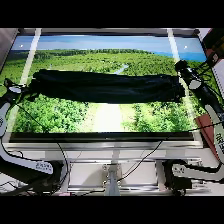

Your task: Fold the clothes and pants, and hang the long-sleeved shirts on hangers.

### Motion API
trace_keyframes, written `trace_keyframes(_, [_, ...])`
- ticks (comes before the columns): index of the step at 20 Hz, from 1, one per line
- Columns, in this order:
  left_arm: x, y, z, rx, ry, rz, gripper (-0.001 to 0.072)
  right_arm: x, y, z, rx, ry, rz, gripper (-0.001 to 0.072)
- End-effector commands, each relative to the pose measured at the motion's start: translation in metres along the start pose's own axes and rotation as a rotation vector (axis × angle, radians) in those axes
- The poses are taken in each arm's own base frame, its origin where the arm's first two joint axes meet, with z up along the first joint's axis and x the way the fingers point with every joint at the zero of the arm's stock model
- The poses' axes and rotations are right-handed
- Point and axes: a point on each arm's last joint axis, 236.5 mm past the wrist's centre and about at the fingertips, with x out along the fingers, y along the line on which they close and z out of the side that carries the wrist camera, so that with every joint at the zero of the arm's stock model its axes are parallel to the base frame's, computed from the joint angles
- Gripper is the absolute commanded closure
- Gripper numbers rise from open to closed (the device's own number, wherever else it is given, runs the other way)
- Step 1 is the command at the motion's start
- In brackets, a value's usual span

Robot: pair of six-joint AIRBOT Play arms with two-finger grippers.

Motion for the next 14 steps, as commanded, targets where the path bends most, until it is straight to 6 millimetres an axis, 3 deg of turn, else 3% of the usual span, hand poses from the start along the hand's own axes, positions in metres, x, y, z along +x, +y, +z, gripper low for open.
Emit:
trace_keyframes(1, [-0.003,-0.019,0.021,0.027,-0.096,-0.034,0.0679,-0.004,0.003,-0.008,-0.001,0.045,0.008,0.0304])
trace_keyframes(3, [-0.021,-0.04,0.038,0.097,-0.14,-0.069,0.068,-0.012,0.01,-0.011,-0.027,0.079,0.022,0.0323])
trace_keyframes(5, [-0.048,-0.069,0.053,0.22,-0.171,-0.106,0.0681,-0.026,0.021,-0.014,-0.102,0.127,0.05,0.0443])
trace_keyframes(7, [-0.077,-0.089,0.056,0.289,-0.145,-0.126,0.0682,-0.042,0.035,-0.017,-0.136,0.166,0.086,0.0465])
trace_keyframes(8, [-0.09,-0.092,0.052,0.335,-0.125,-0.118,0.0681,-0.048,0.046,-0.018,-0.146,0.173,0.108,0.0556])
trace_keyframes(9, [-0.099,-0.09,0.045,0.375,-0.092,-0.101,0.0681,-0.054,0.061,-0.022,-0.164,0.176,0.137,0.0664])
trace_keyframes(12, [-0.106,-0.07,0.004,0.405,0.094,-0.041,0.0681,-0.067,0.129,-0.053,-0.269,0.221,0.272,0.0669])
trace_keyframes(14, [-0.099,-0.048,-0.008,0.409,0.131,0.01,0.0681,-0.076,0.182,-0.088,-0.353,0.268,0.379,0.0671])
